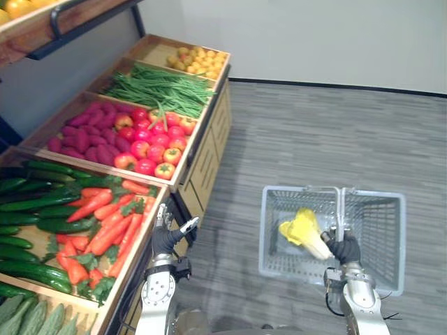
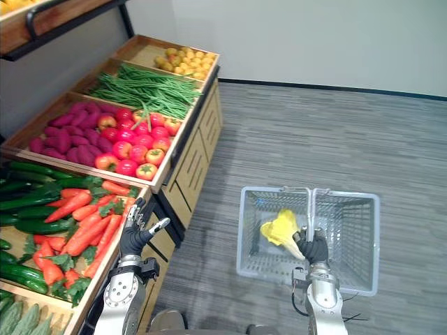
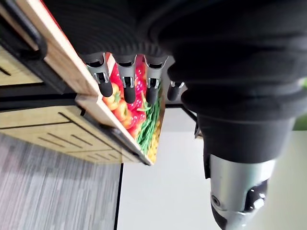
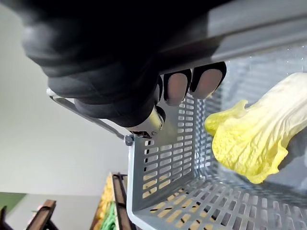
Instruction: Pick vegetable in the basket
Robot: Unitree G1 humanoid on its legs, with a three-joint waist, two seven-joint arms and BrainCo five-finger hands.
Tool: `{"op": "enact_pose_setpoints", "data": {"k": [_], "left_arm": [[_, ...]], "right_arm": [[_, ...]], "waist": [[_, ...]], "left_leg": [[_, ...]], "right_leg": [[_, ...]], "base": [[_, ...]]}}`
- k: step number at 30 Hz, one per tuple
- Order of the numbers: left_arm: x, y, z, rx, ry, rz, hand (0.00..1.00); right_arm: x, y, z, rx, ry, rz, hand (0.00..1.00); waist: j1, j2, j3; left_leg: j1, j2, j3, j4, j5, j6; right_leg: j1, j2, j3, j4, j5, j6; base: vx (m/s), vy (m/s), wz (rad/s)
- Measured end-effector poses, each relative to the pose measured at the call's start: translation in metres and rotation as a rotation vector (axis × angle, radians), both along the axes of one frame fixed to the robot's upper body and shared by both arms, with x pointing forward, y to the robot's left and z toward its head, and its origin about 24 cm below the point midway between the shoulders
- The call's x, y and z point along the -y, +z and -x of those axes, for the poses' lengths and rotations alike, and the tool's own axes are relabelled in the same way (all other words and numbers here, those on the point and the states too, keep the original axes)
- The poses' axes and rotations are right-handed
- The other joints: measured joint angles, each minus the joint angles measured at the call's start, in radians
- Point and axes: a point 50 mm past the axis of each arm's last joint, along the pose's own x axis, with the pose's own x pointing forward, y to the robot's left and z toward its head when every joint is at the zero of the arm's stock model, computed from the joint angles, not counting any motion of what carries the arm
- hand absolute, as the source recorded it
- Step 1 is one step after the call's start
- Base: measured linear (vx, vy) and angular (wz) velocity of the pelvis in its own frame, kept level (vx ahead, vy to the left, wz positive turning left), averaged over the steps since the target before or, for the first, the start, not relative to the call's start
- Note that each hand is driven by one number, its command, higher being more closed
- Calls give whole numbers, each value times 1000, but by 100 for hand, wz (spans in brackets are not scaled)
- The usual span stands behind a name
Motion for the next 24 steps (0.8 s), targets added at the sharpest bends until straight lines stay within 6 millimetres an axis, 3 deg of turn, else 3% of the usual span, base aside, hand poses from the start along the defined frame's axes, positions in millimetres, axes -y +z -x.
{"op": "enact_pose_setpoints", "data": {"k": [2, 4, 5, 7, 8, 10, 13, 15, 16, 17, 18, 19, 21, 24], "left_arm": [[-2, 3, -3, 12, -1, -12, 0], [-6, 0, 1, -5, 20, -23, 0], [-7, -1, 2, -11, 27, -22, 0], [-7, -2, 4, -19, 24, -31, 0], [-6, 5, 3, 12, 18, -36, 0], [-8, 13, 2, 43, 19, -62, 0], [-1, 20, 0, 77, 7, -80, 0], [3, 23, -2, 90, -4, -76, 0], [4, 27, -2, 106, -3, -83, 0], [3, 31, -2, 124, 3, -89, 0], [3, 34, -5, 140, 8, -93, 0], [6, 37, -6, 152, 7, -84, 0], [9, 38, -7, 158, -8, -79, 0], [11, 43, -10, 177, -23, -113, 0]], "right_arm": [[7, -10, 3, -41, -40, -13, 100], [7, -27, 6, -120, -58, -45, 100], [7, -31, 7, -138, -60, -51, 100], [7, -42, 15, -196, -69, -62, 100], [4, -45, 17, -208, -73, -77, 100], [1, -47, 19, -213, -77, -89, 100], [4, -42, 25, -191, -105, -95, 100], [5, -44, 30, -196, -127, -108, 100], [7, -45, 35, -198, -155, -105, 100], [10, -43, 37, -186, -170, -101, 100], [23, -38, 38, -172, -216, -74, 100], [38, -39, 45, -207, -227, -33, 100], [48, -39, 52, -230, -237, -14, 100], [53, -44, 60, -257, -263, -30, 100]], "waist": [[9, -11, 8], [18, -25, 20], [17, -33, 26], [16, -28, 30], [2, -42, 39], [-11, -57, 43], [-13, -48, 50], [-14, -51, 52], [-10, -72, 46], [-6, -94, 43], [-8, -81, 50], [1, -64, 48], [14, -55, 46], [16, -41, 45]], "left_leg": [[11, -34, 36, -64, -23, 38], [58, -102, -7, -129, -35, 41], [77, -111, -20, -142, -44, 38], [138, -150, -81, -174, -59, 37], [172, -183, -142, -176, -87, 49], [177, -199, -203, -169, -103, 61], [183, -202, -332, -158, -119, 45], [175, -204, -413, -124, -130, 10], [156, -216, -452, -86, -152, -19], [143, -232, -466, -61, -164, -28], [111, -224, -513, -8, -191, -51], [92, -203, -527, -3, -180, -71], [96, -186, -528, -51, -160, -101], [112, -159, -528, -113, -133, -101]], "right_leg": [[7, -9, -28, 3, -12, 12], [36, -43, -56, 70, -22, 26], [35, -54, -66, 117, -27, 34], [-11, -108, -60, 379, -22, 29], [-120, -145, 35, 652, 10, -32], [-202, -106, 167, 726, -67, -21], [-329, 31, 424, 598, -132, 14], [-345, 77, 536, 483, -126, 22], [-343, 64, 568, 377, -72, 13], [-342, 43, 567, 325, -10, 8], [-338, 35, 528, 327, -31, 57], [-340, 37, 482, 306, -22, 43], [-328, 37, 448, 277, -11, 26], [-264, 37, 397, 186, 31, 17]], "base": [[243, 142, 124], [147, 82, 94], [197, 104, 91], [254, 68, 101], [248, -15, 126], [183, -63, 118], [237, -111, 115], [245, -190, 145], [232, -221, 132], [219, -268, 121], [225, -259, 99], [207, -241, 86], [79, -174, 56], [-41, -83, 47]]}}
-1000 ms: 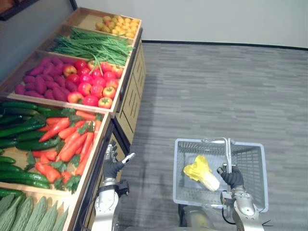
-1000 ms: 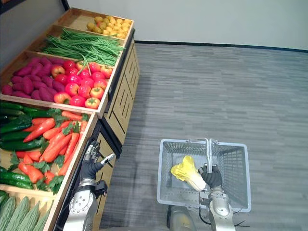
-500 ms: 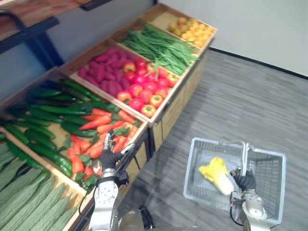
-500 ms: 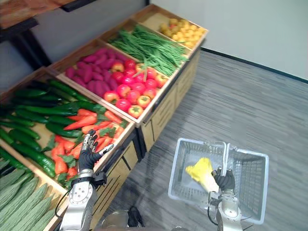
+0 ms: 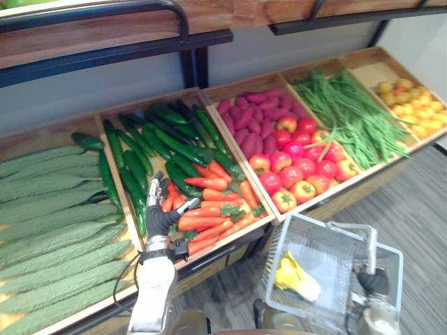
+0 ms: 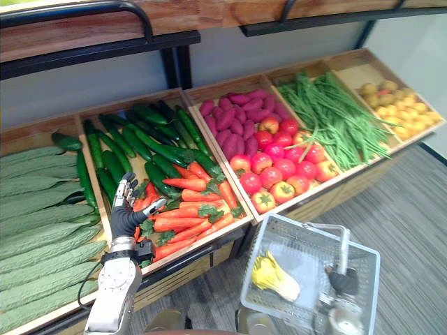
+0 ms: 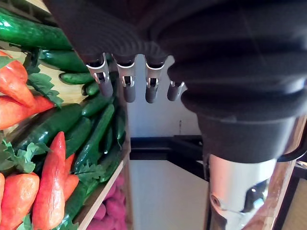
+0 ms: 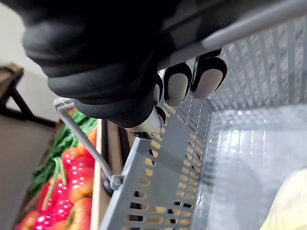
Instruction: Pick vegetable in the basket
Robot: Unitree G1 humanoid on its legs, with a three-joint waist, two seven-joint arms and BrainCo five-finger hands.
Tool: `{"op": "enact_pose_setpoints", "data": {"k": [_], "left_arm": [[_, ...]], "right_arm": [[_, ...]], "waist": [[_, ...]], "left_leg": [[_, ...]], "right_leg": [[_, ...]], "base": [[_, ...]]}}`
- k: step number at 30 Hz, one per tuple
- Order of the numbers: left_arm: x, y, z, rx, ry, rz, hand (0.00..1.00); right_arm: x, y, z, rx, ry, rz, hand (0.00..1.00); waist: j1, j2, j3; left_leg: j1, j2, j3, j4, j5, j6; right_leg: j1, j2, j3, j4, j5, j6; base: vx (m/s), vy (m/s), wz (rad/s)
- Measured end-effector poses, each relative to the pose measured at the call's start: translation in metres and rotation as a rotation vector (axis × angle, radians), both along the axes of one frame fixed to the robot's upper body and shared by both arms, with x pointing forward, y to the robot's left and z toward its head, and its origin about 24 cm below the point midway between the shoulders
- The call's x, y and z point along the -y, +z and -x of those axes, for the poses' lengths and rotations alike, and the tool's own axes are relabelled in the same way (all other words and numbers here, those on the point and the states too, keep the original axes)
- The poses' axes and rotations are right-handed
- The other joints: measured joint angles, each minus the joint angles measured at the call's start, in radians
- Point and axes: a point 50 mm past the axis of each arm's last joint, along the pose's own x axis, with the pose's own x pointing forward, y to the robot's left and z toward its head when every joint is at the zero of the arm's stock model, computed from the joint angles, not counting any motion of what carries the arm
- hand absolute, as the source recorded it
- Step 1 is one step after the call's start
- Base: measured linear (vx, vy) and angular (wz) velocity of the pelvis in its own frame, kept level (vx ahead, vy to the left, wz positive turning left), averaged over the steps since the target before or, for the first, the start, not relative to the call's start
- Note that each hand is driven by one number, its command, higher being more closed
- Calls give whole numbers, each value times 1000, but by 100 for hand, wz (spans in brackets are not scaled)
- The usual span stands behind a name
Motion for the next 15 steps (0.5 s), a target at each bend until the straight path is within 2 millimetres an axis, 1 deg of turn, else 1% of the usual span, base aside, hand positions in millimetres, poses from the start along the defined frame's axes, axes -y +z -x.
{"op": "enact_pose_setpoints", "data": {"k": [1, 3, 4, 5, 7, 8, 9, 10, 11, 13, 15], "left_arm": [[-2, 1, -1, 3, -7, -34, 0], [-9, 2, -1, 2, -1, -85, 0], [-17, 3, 0, -1, 16, -134, 0], [-24, 4, 0, -2, 22, -187, 0], [-32, 5, -2, -5, 25, -276, 0], [-36, 4, -3, -19, 13, -355, 0], [-36, 3, -4, -28, 4, -384, 0], [-36, 0, -6, -43, -14, -438, 0], [-36, -5, -9, -66, -25, -496, 0], [-36, -9, -11, -89, -38, -539, 0], [-35, -17, -11, -122, -59, -594, 0]], "right_arm": [[0, -2, 2, -5, -4, -17, 100], [-4, -5, 5, 5, -23, -53, 100], [-5, -7, 8, 1, -26, -64, 100], [-9, -8, 7, 9, -11, -82, 100], [-12, -9, 6, 11, 4, -95, 100], [-13, -10, 6, 10, 18, -104, 100], [-13, -10, 6, 9, 20, -105, 100], [-13, -10, 6, 10, 21, -105, 100], [-14, -10, 6, 11, 28, -106, 100], [-15, -9, 5, 16, 32, -104, 100], [-15, -8, 3, 19, 46, -100, 100]], "waist": [[-1, 3, -4], [0, 1, -14], [3, 4, -27], [2, 4, -34], [1, 5, -43], [-2, 5, -54], [-3, 4, -58], [-2, 5, -60], [-3, 4, -61], [-3, 4, -61], [-7, 4, -60]], "left_leg": [[2, 8, 7, -15, 3, -3], [3, 15, 28, -39, 8, -10], [0, 22, 45, -57, 28, -13], [0, 24, 48, -74, 47, -17], [1, 24, 49, -96, 75, -21], [1, 24, 50, -123, 98, -23], [2, 24, 51, -133, 104, -25], [2, 24, 53, -147, 119, -26], [4, 23, 54, -166, 131, -29], [0, 24, 56, -177, 143, -36], [5, 24, 62, -199, 154, -34]], "right_leg": [[21, -4, -19, -35, 13, -2], [29, -11, -24, -64, 27, 0], [30, -12, -25, -88, 40, -4], [33, -13, -29, -105, 48, 0], [35, -14, -37, -126, 61, -3], [38, -17, -45, -147, 72, -4], [38, -18, -47, -154, 75, -2], [38, -18, -49, -162, 85, -10], [38, -17, -51, -173, 97, -8], [28, -16, -51, -173, 101, -8], [24, -15, -49, -178, 105, -9]], "base": [[-120, -31, 49], [-111, -7, 26], [-103, -4, 7], [-92, -4, 5], [-42, -12, 9], [-23, -17, 14], [-11, -20, 13], [1, -15, 6], [2, -16, 3], [4, -9, -2], [16, -17, -5]]}}
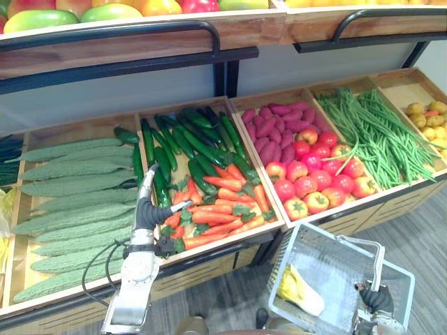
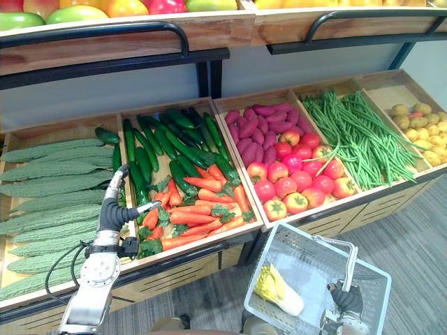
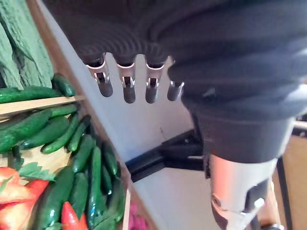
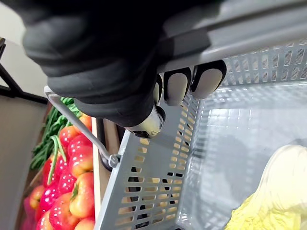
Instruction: Pick vegetable in the basket
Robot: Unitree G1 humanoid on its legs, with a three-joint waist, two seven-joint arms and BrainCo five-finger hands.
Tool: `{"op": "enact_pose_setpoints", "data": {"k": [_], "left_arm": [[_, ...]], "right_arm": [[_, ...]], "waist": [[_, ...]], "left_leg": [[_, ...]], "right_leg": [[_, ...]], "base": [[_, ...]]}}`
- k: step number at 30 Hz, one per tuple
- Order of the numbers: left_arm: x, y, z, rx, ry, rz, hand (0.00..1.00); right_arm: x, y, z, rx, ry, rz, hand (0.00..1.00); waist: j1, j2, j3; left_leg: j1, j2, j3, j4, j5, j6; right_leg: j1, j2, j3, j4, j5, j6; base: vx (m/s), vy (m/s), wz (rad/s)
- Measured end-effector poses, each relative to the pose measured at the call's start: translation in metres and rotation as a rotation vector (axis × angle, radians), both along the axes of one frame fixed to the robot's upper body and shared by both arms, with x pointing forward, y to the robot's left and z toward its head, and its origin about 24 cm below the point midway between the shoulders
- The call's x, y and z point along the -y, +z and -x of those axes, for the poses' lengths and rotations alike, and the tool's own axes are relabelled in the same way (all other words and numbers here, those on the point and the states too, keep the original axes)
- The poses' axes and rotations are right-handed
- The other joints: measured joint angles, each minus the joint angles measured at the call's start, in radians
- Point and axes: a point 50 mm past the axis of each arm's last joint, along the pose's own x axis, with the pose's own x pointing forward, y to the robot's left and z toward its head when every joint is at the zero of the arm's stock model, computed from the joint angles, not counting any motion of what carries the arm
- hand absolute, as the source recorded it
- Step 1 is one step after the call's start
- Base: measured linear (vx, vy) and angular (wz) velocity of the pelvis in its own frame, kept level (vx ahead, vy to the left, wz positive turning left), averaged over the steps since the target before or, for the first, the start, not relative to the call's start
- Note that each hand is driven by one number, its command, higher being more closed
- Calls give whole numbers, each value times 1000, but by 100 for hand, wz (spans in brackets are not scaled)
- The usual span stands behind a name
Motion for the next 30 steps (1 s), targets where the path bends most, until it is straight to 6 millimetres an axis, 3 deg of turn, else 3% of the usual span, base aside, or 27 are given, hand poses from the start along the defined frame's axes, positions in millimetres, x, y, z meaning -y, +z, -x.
{"op": "enact_pose_setpoints", "data": {"k": [7, 11, 20, 21, 30], "left_arm": [[11, -23, -9, -95, -80, -194, 0], [25, -25, -24, -89, -135, -343, 0], [26, -34, -45, -107, -136, -617, 0], [26, -33, -47, -101, -131, -633, 100], [16, -23, -60, -65, -102, -745, 100]], "right_arm": [[-1, 5, -9, 14, 76, 23, 100], [0, 12, -17, 46, 118, 54, 100], [2, 29, -33, 147, 144, 97, 100], [2, 31, -35, 156, 144, 97, 100], [1, 37, -40, 192, 156, 98, 100]], "waist": [[-20, 2, 8], [-25, 7, 43], [-46, 2, 102], [-46, 1, 107], [-48, 3, 146]], "left_leg": [[-19, 4, 33, -44, 29, 1], [-33, 6, 54, -43, 28, 1], [-76, 8, 87, -20, 27, 4], [-76, 8, 89, -17, 27, 4], [-78, 13, 104, -3, 22, 10]], "right_leg": [[-50, 7, 21, -11, 18, -3], [-77, 9, 39, -6, 21, -2], [-145, 13, 72, 17, 25, 0], [-149, 13, 76, 19, 25, 0], [-153, 17, 88, 23, 26, 0]], "base": [[23, -12, -12], [1, 3, -15], [10, 1, -11], [6, -1, -13], [-1, -1, -3]]}}
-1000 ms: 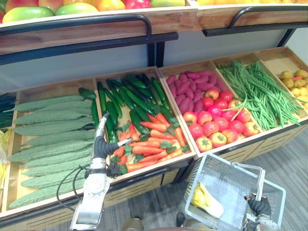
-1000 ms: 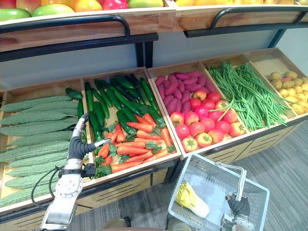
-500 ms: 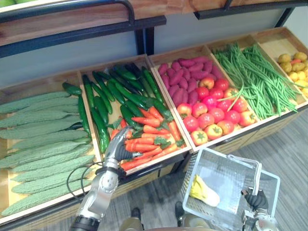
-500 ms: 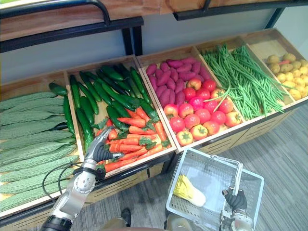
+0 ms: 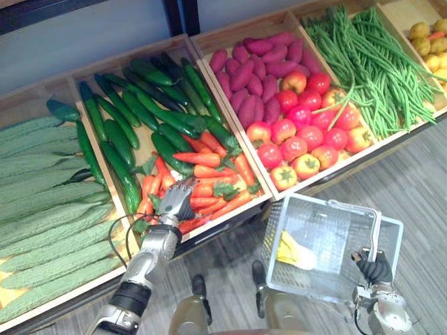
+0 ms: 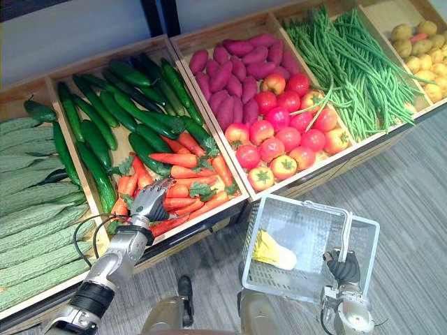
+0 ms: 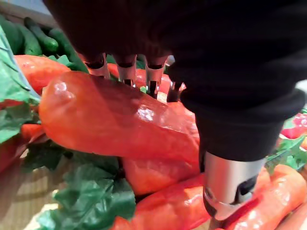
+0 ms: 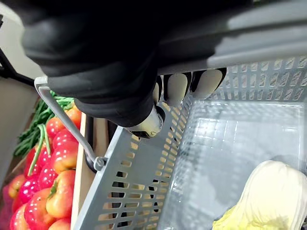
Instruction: Pick vegetable in the basket
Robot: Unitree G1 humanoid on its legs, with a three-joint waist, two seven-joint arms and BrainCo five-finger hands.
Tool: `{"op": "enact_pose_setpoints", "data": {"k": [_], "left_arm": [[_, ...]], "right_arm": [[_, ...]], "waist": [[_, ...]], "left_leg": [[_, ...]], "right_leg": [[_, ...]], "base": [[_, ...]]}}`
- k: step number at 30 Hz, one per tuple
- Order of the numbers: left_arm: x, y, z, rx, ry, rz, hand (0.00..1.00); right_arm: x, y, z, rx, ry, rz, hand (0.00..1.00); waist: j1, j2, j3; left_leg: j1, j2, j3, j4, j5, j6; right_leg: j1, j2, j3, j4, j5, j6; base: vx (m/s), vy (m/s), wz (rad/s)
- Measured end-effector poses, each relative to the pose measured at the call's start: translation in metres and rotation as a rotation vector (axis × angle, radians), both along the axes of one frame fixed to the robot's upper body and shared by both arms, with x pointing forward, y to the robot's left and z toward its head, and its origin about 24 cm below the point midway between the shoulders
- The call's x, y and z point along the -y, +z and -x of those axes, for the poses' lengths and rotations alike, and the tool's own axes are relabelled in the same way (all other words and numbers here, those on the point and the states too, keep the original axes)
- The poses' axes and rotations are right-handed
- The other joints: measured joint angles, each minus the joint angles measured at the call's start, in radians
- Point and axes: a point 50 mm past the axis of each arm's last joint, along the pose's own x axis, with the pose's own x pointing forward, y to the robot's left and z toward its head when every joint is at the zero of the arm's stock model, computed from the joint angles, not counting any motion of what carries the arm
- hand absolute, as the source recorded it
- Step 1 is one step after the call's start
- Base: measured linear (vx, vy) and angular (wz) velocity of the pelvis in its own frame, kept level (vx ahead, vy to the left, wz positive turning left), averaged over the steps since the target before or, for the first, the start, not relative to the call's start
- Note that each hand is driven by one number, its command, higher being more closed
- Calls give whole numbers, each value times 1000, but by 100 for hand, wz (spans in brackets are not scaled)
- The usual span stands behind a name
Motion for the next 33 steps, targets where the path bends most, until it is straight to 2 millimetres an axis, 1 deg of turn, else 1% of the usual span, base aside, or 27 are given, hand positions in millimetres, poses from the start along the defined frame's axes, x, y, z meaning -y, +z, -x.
{"op": "enact_pose_setpoints", "data": {"k": [11, 13, 17, 19, 21, 22, 23, 26, 29, 31, 32, 33], "left_arm": [[-5, -6, -1, -1, 35, 15, 100], [-9, -5, -2, -1, 61, 40, 100], [-23, 1, -4, 36, 163, 122, 100], [-29, 11, -3, 90, 205, 176, 100], [-31, 34, 4, 219, 232, 261, 100], [-31, 40, 7, 257, 240, 290, 100], [-30, 51, 12, 319, 252, 346, 100], [-22, 71, 23, 442, 254, 474, 100], [-13, 80, 31, 490, 240, 576, 100], [-5, 86, 42, 532, 224, 697, 100], [-3, 87, 44, 535, 220, 724, 100], [0, 86, 49, 535, 219, 772, 100]], "right_arm": [[-1, 1, -3, 12, 3, -12, 100], [-3, 1, -5, 15, 9, -14, 100], [-5, 0, -5, 14, 14, -19, 100], [-5, 0, -5, 12, 12, -20, 100], [-6, -2, -2, 13, -7, -32, 100], [-6, -2, -2, 14, -13, -37, 100], [-7, -3, -1, 17, -23, -45, 100], [-9, -6, 2, 6, -32, -59, 100], [-10, -9, 4, 0, -52, -77, 100], [-11, -10, 6, -7, -60, -88, 100], [-11, -11, 6, -12, -62, -90, 100], [-13, -13, 7, -23, -67, -100, 100]], "waist": [[0, 4, 3], [-1, 4, 4], [-2, 6, 4], [-1, 6, 4], [2, 7, 4], [2, 7, 4], [1, 7, 3], [0, 11, 0], [1, 17, -16], [0, 28, -28], [0, 30, -32], [0, 34, -50]], "left_leg": [[25, 0, 11, -6, -1, 1], [29, 1, 19, -8, -1, 2], [51, 2, 24, -29, -1, 2], [70, 2, 23, -40, -1, 1], [87, 2, 20, -49, 0, 1], [93, 1, 20, -54, 0, 1], [102, 0, 18, -59, 2, -1], [128, -2, 10, -68, 3, -2], [137, -3, 8, -75, 3, -2], [150, -2, 10, -74, 4, -3], [156, -1, 11, -74, 3, -3], [161, 1, 19, -74, 3, -3]], "right_leg": [[18, 1, 14, -2, 1, 0], [18, 3, 22, -3, 3, 2], [39, 5, 23, -21, 10, 2], [57, 5, 22, -31, 10, 2], [74, 5, 22, -39, 10, 2], [78, 5, 22, -41, 10, 2], [88, 5, 19, -44, 10, 2], [116, 5, 15, -56, 10, 2], [123, 5, 12, -60, 10, 2], [137, 5, 13, -61, 10, 2], [143, 5, 13, -63, 10, 3], [147, 6, 15, -66, 10, 3]], "base": [[0, 0, -2], [-2, -2, -10], [-3, -5, -3], [0, 0, 0], [36, 4, 1], [41, 1, 1], [43, 4, 1], [33, 9, 3], [3, 2, 2], [0, 0, 0], [0, 0, 0], [-12, 5, -4]]}}
